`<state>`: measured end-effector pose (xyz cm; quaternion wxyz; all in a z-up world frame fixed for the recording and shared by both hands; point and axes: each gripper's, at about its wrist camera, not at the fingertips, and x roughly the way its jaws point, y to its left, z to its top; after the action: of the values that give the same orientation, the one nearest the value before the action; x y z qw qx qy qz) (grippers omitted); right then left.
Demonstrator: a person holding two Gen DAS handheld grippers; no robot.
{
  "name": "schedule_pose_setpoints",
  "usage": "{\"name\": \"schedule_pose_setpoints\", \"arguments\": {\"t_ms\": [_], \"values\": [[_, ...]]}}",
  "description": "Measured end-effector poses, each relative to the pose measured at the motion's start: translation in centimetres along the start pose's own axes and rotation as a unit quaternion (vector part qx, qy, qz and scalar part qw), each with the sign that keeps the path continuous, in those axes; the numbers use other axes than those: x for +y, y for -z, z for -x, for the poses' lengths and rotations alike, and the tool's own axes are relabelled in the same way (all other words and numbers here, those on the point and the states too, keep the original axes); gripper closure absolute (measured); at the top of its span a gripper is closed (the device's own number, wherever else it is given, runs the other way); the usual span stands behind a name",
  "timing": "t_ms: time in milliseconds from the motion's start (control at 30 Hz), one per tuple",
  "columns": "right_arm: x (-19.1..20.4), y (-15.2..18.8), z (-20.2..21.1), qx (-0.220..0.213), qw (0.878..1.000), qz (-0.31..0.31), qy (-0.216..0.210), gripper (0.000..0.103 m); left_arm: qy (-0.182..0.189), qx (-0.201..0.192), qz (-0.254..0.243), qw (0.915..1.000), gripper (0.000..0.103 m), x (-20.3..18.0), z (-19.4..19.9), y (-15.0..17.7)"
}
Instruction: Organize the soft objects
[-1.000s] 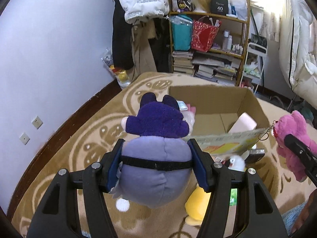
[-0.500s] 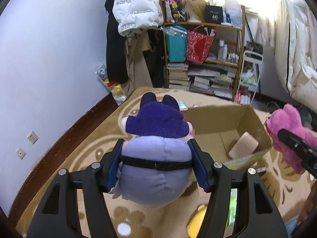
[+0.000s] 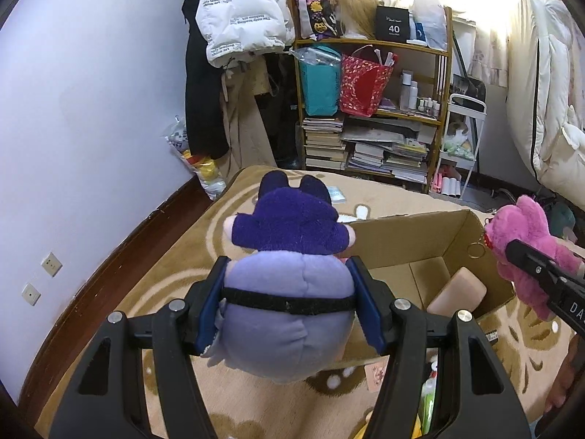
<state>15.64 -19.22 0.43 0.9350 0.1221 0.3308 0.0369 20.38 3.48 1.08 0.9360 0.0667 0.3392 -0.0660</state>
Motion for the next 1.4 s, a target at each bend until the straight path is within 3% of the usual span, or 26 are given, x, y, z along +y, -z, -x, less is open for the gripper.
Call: {"name": "schedule_pose_setpoints", "arguments": {"t_ms": [467, 667, 800, 1400], "values": [[-0.6, 0.1, -3.3, 0.021, 1.0, 0.002, -0.001, 0.063, 0.027, 0.027, -0.008, 0.9992, 0.041, -1.6, -3.4, 0.9], [-1.1, 0.5, -4.6, 0.039, 0.998, -0.029, -0.038, 0.063, 0.044, 0.033, -0.025, 0.9982, 0.041, -3.1, -4.3, 1.3], [-0.7, 0.8, -5.5, 0.047, 0.998, -0.014, -0.028, 0.061, 0.051, 0.047, -0.032, 0.9971, 0.04, -3.8, -5.2, 1.8], [-0.4, 2.1, -6.5, 0.071, 0.997, -0.004, -0.026, 0.061, 0.046, 0.073, -0.035, 0.9957, 0.038, -3.8, -6.2, 2.4]]}}
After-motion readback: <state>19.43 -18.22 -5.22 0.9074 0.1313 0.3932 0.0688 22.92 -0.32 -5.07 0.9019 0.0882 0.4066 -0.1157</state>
